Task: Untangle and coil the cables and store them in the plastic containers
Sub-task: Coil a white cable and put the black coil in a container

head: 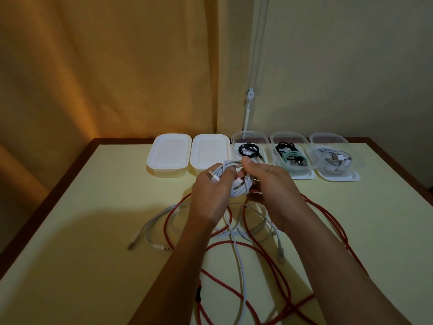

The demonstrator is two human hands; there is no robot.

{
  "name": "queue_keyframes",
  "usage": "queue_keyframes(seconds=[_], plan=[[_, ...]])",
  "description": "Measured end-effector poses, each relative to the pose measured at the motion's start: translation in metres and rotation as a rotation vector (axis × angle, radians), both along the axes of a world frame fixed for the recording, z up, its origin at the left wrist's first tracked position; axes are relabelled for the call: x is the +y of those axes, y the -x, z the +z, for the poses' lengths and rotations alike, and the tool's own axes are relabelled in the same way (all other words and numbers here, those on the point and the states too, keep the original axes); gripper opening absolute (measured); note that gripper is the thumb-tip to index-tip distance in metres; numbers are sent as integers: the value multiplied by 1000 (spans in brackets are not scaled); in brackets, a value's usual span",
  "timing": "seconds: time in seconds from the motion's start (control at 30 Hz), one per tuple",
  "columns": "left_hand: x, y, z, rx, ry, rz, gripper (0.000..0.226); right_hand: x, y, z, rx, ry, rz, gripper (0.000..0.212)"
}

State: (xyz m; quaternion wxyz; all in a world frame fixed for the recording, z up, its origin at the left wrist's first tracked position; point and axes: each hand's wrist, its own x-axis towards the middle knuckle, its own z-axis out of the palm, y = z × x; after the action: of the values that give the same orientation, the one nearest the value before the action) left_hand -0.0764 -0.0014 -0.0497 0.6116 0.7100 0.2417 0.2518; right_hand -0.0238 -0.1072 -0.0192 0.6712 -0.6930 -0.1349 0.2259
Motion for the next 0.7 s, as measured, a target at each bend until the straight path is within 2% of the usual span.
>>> queue_keyframes(seconds=[0.1,0.17,0.23,0.33,0.37,0.43,0.5,0.6,0.7], plan=[[3,3,1,150,-121,3,33,-1,-2,-2,-43,21,-13,39],[4,5,5,212,-78,-94,39,-3,-6,-5,-75,31,-34,40],[6,4,9,241,75,-254,39,-4,-9,-9,-116,47,-50,39],[12,1,13,311,547,-410,41,-7,-14,-14,-183,103,-89,37],[14,2,10,305,609,-446,37,-9,-16,-16,-206,123,-99,36],[18,5,3,225,515,-504,27,-12,-19,-18,-251,144,-113,35],[19,9,-2,161,326,-540,26,-13,-21,-19,-270,161,-140,33],[16,7,-5,237,70,-506,32,-11,-21,-25,-306,177,-176,37],[10,5,-7,318,-59,-444,28,-11,-22,-30,-383,193,-152,45]])
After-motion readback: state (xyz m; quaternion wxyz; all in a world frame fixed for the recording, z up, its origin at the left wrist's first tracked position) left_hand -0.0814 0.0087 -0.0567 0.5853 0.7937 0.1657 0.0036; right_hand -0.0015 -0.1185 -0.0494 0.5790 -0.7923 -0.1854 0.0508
